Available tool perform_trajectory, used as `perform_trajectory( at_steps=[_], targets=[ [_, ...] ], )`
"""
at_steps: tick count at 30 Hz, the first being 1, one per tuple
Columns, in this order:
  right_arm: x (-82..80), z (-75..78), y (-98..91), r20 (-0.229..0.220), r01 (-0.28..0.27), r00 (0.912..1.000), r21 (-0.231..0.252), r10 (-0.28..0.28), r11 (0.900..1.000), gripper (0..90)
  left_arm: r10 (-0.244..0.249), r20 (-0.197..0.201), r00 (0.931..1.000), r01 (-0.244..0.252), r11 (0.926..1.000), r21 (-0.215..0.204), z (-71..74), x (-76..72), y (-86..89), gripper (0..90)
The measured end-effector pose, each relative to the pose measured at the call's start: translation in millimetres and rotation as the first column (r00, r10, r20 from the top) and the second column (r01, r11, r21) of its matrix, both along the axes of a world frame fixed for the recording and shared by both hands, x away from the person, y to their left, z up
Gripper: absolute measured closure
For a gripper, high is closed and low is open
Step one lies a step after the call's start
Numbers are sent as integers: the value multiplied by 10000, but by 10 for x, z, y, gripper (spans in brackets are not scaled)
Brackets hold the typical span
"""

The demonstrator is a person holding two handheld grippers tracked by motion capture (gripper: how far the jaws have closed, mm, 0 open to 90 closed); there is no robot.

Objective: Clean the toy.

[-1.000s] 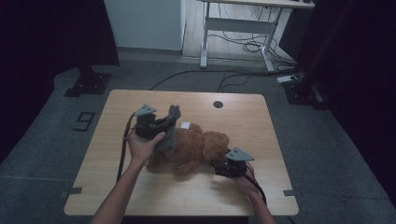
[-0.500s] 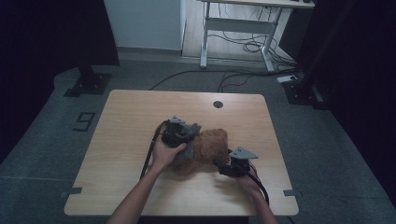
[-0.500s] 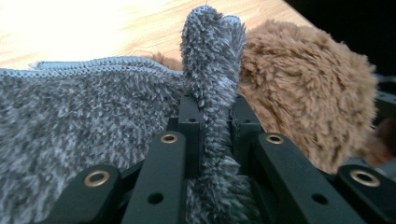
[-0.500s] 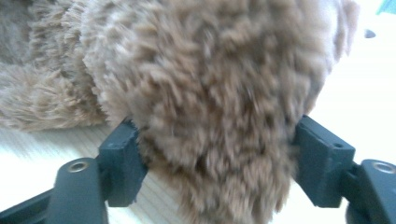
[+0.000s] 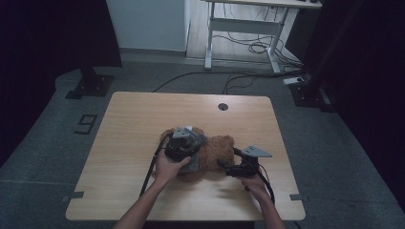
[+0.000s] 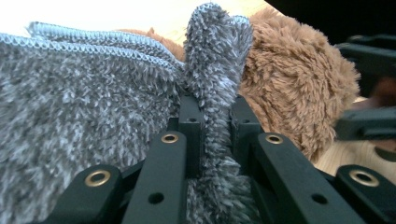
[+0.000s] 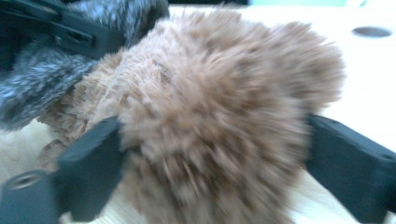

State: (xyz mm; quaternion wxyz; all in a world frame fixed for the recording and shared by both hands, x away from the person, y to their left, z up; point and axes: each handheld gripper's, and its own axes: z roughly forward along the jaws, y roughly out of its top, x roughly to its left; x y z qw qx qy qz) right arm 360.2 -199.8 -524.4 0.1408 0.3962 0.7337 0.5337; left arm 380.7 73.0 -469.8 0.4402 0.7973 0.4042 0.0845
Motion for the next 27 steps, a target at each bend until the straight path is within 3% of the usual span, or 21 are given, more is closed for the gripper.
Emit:
perform_trajectory(
  at_steps=[2,4,7,9,12,16,20,21,22,24,27],
  targets=[
    [43,-53,128,-137,-96,9999,-426,91,9990,14,-29,26,10000,29,10000,8,-7,-20,-4,786],
    [38,-80,180,221,-48,9997,-832,67,9965,127,32,7,10000,-32,10000,49,-3,-28,-8,785],
    [26,-66,178,314,-176,9993,-1029,209,9945,259,81,-170,9998,-83,9999,-129,72,-14,-17,784],
    [-2,-63,179,400,-90,9991,-1179,138,9930,295,27,-33,10000,-27,10000,-6,172,-9,-98,785],
    [-38,-80,194,587,156,9982,-1193,-87,9927,311,-428,132,9990,428,9991,-13,327,1,-331,785],
    [-70,-79,216,793,299,9967,-1339,-194,9905,322,-1046,301,9941,1040,9944,203,515,64,-856,784],
    [-148,-89,237,1157,476,9929,-1687,-282,9845,340,-1240,-207,9921,1254,9870,1000,392,168,-1217,780],
    [-158,-90,237,1192,485,9925,-1741,-279,9835,346,-1273,-370,9912,1315,9793,1538,283,192,-1275,779],
    [-165,-94,235,1211,511,9922,-1780,-297,9827,358,-1324,-432,9903,1376,9776,1590,195,202,-1281,778],
    [-161,-114,234,1126,528,9931,-1857,-321,9812,373,-1183,-422,9921,1215,9891,826,123,200,-1210,783],
    [-162,-116,242,1275,422,9917,-1948,-174,9799,392,-1140,-526,9921,1170,9914,590,158,203,-1091,787]
  ],
)
